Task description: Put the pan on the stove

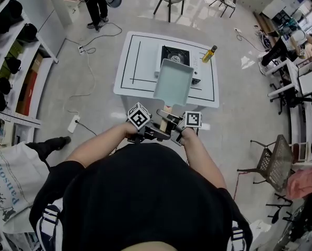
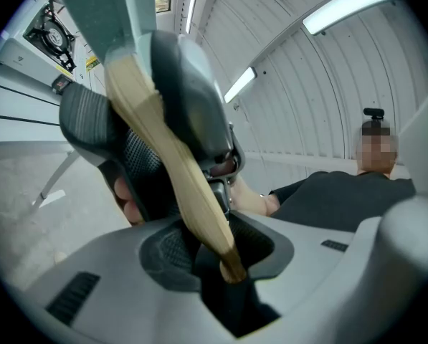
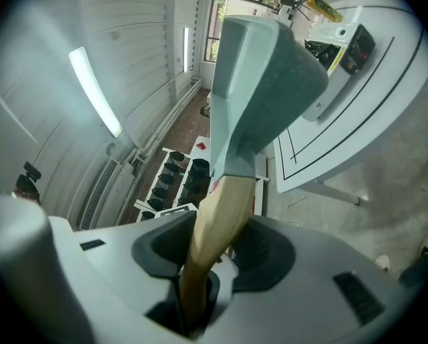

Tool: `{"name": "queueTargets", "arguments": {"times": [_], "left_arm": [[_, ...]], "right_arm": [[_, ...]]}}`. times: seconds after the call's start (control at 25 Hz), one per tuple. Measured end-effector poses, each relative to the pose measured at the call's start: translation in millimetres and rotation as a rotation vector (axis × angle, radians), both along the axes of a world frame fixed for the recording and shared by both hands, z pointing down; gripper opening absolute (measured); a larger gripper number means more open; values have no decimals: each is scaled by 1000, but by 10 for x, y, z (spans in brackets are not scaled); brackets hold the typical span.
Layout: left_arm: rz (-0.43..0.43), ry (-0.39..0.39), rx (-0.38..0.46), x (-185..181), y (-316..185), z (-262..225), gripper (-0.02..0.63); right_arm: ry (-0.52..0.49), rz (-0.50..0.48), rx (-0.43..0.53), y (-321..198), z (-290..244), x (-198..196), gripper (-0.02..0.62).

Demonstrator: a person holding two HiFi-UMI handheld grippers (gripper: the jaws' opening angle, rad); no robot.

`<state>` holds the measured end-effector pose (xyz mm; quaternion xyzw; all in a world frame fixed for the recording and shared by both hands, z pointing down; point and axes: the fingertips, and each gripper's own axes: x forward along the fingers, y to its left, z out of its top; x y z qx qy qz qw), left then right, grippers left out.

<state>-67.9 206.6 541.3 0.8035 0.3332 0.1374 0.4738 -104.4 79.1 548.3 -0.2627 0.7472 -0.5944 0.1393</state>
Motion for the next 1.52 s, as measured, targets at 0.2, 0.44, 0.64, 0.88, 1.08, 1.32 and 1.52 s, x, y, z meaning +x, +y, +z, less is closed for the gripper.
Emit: {"name": "queueTargets", "arguments": {"times": [0.2, 0.44, 0.64, 0.88, 1.08, 1.32, 1.52], "left_arm": [[9, 6, -8, -126, -56, 66, 123], [12, -7, -3, 41, -119, 68, 124], [-14, -19, 10, 211, -244, 159, 124], [-61, -27, 2, 469, -466, 131, 124], [-98, -26, -8, 633, -648, 162, 124], [-139, -35, -27, 774, -820, 224, 124], [-154, -48, -33, 910, -970, 277, 124]], "right_arm": [[12, 18, -22, -52, 118, -89, 152], [8, 5, 3, -129, 124, 78, 152], [3, -24, 25, -248, 160, 211, 152], [-19, -70, 29, -459, 132, 398, 152], [3, -113, 42, -635, 178, 535, 152], [-18, -124, -28, -766, 330, 653, 152], [-10, -163, 7, -919, 328, 750, 152]]}}
